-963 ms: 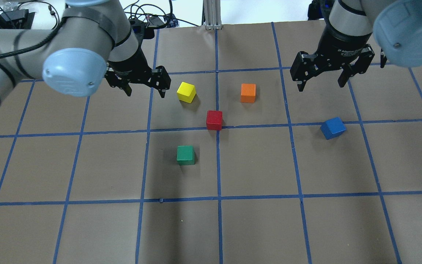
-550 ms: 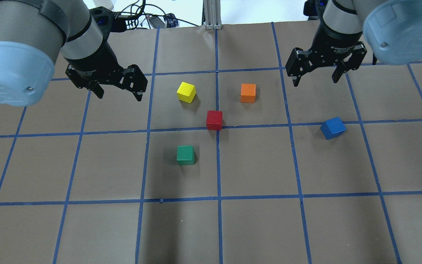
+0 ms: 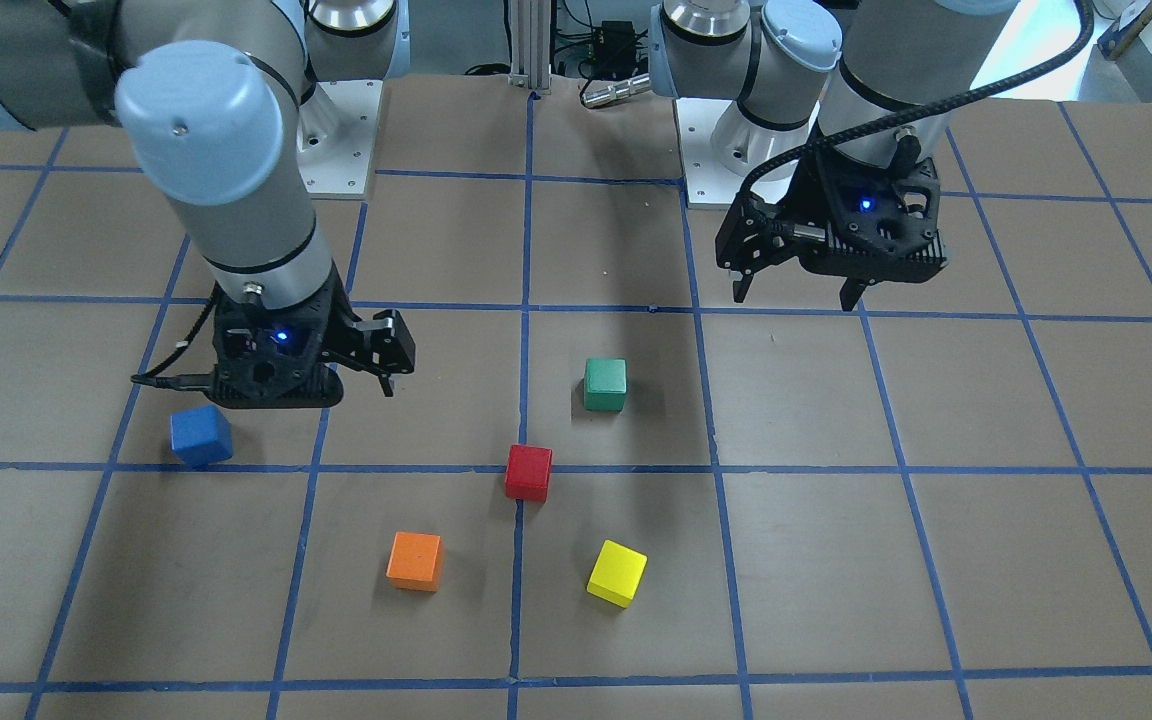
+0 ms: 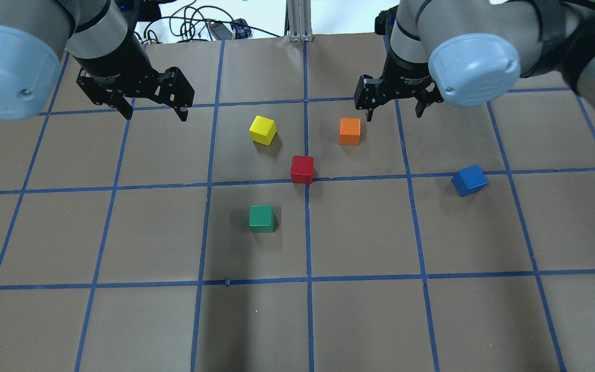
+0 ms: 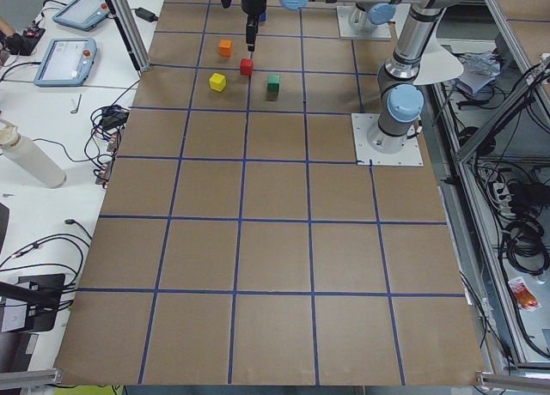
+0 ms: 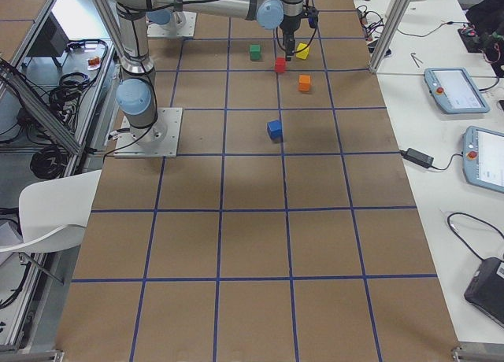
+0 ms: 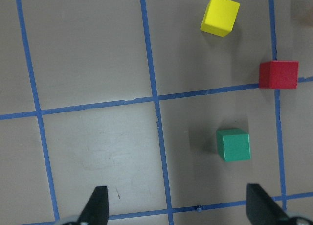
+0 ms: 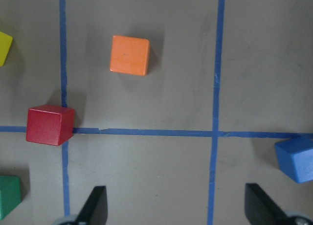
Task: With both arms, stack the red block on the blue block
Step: 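Reach the right gripper to the red cube and grasp it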
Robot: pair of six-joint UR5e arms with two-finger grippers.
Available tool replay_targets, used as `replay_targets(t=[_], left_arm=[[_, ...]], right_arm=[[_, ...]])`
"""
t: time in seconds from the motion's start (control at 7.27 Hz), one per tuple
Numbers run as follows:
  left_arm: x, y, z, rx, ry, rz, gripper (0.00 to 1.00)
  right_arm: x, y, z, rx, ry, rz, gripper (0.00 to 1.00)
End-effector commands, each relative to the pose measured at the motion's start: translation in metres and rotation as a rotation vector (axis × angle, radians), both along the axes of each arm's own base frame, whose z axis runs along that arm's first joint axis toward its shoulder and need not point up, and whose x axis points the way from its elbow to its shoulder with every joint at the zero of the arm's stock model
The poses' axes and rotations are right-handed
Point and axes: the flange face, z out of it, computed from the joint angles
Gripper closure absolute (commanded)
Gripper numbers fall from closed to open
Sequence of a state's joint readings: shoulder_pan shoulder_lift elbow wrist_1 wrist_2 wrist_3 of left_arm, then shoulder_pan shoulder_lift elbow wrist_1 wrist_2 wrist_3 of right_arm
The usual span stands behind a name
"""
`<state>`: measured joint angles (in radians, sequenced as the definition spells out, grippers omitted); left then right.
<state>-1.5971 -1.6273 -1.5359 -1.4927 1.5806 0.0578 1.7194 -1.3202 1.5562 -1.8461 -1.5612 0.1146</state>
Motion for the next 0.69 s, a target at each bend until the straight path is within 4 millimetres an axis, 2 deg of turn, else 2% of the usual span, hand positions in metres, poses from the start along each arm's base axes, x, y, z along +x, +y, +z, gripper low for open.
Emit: replay_targets(t=[0.0, 0.14, 0.55], left_arm=[[0.0, -0.004, 0.002, 0.007, -0.004, -0.002, 0.0], [0.0, 0.001, 0.002, 0.007, -0.006, -0.004, 0.0], [-0.002, 0.001, -0.001, 0.015, -0.006, -0.009, 0.0]], right_arm=[[0.043, -0.013, -0.039, -0.009, -0.095, 0.0, 0.0], [0.053, -0.017, -0.053, -0.006, -0.097, -0.021, 0.0], [0.107, -0.017, -0.107, -0.002, -0.104, -0.096, 0.0]])
